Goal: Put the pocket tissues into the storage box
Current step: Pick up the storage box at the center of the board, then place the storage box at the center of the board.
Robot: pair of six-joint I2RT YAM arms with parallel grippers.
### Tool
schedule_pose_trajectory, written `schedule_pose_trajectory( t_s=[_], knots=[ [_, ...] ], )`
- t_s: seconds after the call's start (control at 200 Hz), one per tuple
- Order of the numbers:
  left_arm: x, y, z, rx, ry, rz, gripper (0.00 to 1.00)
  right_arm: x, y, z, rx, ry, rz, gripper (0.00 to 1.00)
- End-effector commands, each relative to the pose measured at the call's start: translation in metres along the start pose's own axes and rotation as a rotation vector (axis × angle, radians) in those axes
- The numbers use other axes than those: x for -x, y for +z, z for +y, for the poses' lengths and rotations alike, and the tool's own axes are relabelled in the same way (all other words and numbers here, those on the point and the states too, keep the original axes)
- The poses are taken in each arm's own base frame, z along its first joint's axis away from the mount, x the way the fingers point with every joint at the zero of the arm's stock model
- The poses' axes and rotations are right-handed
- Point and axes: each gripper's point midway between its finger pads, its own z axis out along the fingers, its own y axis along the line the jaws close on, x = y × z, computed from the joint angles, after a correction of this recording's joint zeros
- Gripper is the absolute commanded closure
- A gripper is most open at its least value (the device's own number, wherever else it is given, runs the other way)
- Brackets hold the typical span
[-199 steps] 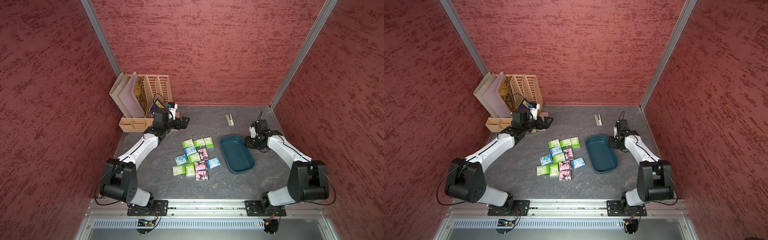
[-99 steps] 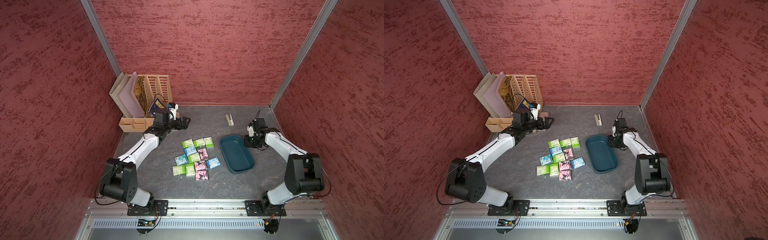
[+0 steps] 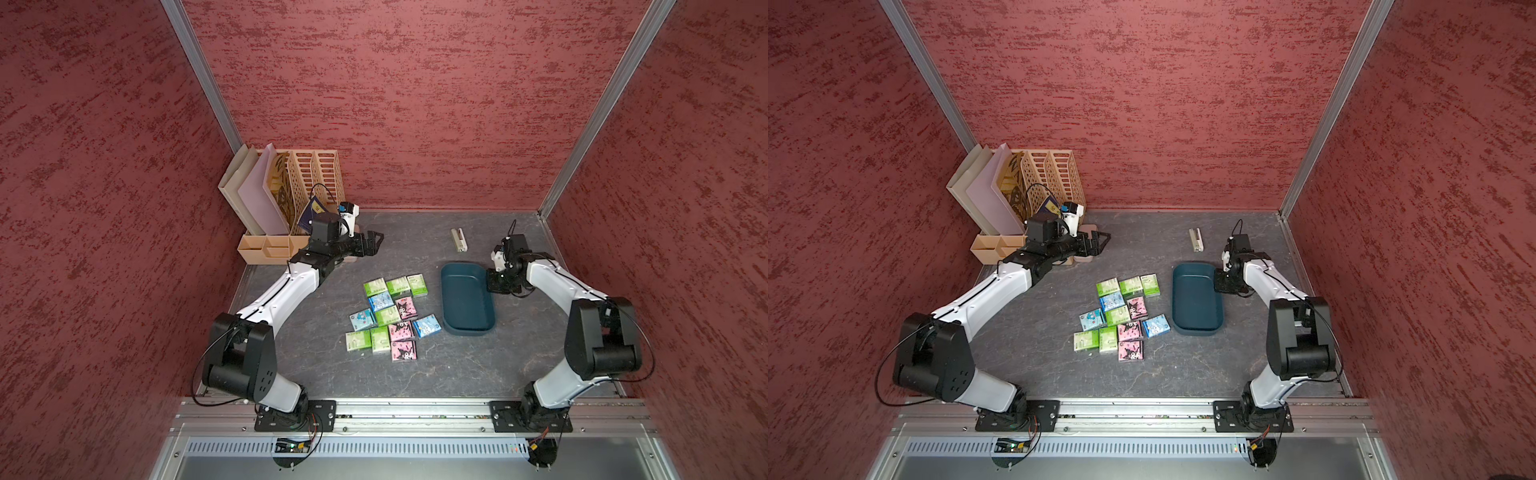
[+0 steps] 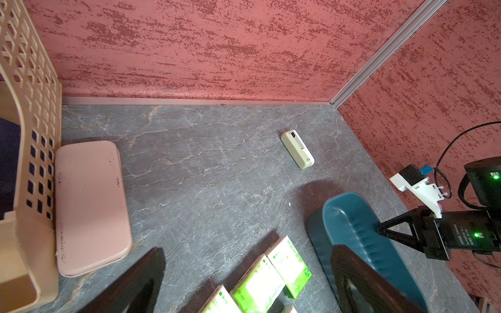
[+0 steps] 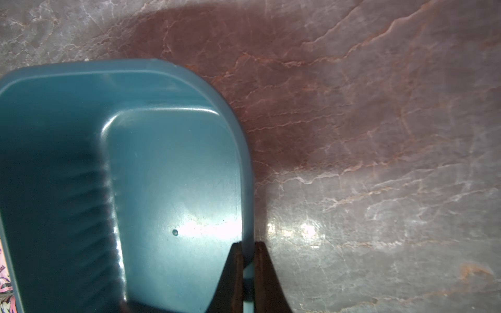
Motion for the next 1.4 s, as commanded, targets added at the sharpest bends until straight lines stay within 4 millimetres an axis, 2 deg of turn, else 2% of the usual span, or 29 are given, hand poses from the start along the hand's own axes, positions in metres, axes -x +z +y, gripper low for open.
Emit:
schedule_pose_trajectory(
  t_s=[0.0,0.155,0.235,0.461,0.541,0.671,0.781,0.932,1.212,1.398],
  knots=[
    [0.004,0.003,-0.005,-0.017,0.001,0.005,0.00,0.013,-0.006,0.003,0.008,-0.020,-0.037,1.00],
    [0.004,0.007,-0.004,-0.020,-0.007,0.007,0.00,0.022,-0.014,0.006,0.013,-0.029,-0.073,1.00],
    [0.006,0.007,-0.004,-0.017,-0.014,0.002,0.00,0.035,-0.028,0.011,0.026,-0.023,-0.127,1.00],
    [0.012,0.004,-0.005,-0.018,-0.026,-0.019,0.00,0.080,-0.096,0.044,0.152,-0.020,-0.319,1.00],
    [0.010,0.004,-0.004,-0.015,-0.034,-0.025,0.00,0.096,-0.108,0.053,0.179,0.020,-0.344,1.00],
    [0.009,0.002,-0.003,-0.016,-0.042,-0.036,0.00,0.120,-0.115,0.082,0.262,0.066,-0.395,1.00],
    [0.007,-0.002,0.000,-0.008,-0.050,-0.039,0.00,0.141,-0.108,0.110,0.325,0.109,-0.423,1.00],
    [0.003,-0.007,0.006,0.007,-0.067,-0.046,0.00,0.166,-0.077,0.141,0.364,0.184,-0.431,1.00],
    [-0.007,-0.013,0.016,0.021,-0.091,-0.030,0.00,0.206,-0.010,0.176,0.445,0.304,-0.428,1.00],
    [-0.010,-0.013,0.017,0.019,-0.098,-0.023,0.00,0.224,0.008,0.195,0.460,0.334,-0.436,1.00]
  ],
)
